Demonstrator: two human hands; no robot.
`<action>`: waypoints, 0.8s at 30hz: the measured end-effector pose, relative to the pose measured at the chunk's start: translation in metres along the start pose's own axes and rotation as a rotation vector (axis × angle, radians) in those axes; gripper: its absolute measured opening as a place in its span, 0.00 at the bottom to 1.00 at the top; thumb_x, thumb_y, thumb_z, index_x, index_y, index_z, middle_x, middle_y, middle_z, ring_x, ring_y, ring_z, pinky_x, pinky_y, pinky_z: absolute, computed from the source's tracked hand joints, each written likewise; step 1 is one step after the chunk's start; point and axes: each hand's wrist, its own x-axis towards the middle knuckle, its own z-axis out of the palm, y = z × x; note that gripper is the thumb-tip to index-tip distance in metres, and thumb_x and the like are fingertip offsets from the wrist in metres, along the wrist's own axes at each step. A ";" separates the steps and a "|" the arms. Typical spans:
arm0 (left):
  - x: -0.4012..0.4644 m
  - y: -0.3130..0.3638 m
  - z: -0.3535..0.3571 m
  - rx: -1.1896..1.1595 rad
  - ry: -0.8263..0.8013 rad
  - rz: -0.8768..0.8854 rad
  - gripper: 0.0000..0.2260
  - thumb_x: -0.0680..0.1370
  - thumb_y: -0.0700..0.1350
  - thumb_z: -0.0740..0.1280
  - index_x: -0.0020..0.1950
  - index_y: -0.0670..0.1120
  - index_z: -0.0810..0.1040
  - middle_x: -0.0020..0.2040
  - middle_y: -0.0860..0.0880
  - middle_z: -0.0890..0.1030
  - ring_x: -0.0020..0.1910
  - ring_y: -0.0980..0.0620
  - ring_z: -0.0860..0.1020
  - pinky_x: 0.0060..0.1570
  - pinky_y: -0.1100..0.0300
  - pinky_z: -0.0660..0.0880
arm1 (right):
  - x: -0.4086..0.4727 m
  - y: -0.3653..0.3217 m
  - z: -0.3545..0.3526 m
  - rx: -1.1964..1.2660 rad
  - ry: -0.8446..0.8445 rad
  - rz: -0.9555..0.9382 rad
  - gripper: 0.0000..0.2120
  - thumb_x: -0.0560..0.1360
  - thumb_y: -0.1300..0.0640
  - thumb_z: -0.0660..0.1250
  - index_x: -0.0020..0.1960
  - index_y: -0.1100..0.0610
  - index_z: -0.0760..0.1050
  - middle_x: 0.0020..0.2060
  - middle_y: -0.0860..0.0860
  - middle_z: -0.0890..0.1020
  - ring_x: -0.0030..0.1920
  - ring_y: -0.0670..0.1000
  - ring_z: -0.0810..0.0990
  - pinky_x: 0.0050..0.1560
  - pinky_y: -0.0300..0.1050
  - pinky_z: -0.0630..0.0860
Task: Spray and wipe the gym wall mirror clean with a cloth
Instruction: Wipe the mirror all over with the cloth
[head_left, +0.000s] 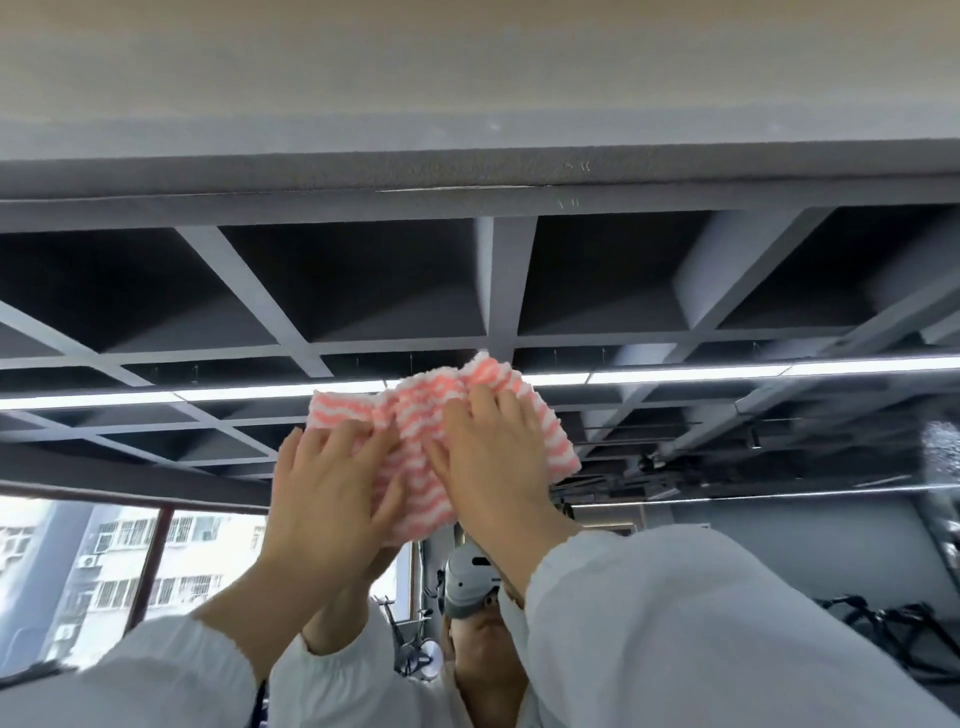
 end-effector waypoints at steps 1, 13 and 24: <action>-0.004 -0.001 0.002 -0.011 -0.012 -0.010 0.24 0.75 0.58 0.53 0.62 0.48 0.76 0.55 0.43 0.78 0.53 0.40 0.74 0.56 0.39 0.68 | 0.000 -0.002 0.003 -0.013 0.027 0.023 0.17 0.80 0.45 0.56 0.62 0.54 0.70 0.61 0.53 0.72 0.60 0.55 0.70 0.66 0.53 0.63; 0.008 0.085 0.037 -0.055 -0.036 -0.021 0.34 0.79 0.65 0.43 0.75 0.42 0.58 0.72 0.36 0.64 0.72 0.34 0.59 0.63 0.33 0.61 | -0.025 0.079 0.003 -0.110 -0.073 -0.034 0.28 0.83 0.47 0.43 0.76 0.54 0.33 0.76 0.52 0.34 0.75 0.55 0.31 0.67 0.51 0.27; 0.027 0.249 0.043 -0.094 -0.055 0.081 0.37 0.65 0.68 0.19 0.72 0.56 0.31 0.74 0.47 0.34 0.73 0.45 0.32 0.68 0.48 0.34 | -0.085 0.233 -0.031 -0.266 -0.042 0.121 0.30 0.80 0.47 0.45 0.76 0.62 0.48 0.76 0.59 0.49 0.76 0.58 0.47 0.70 0.54 0.42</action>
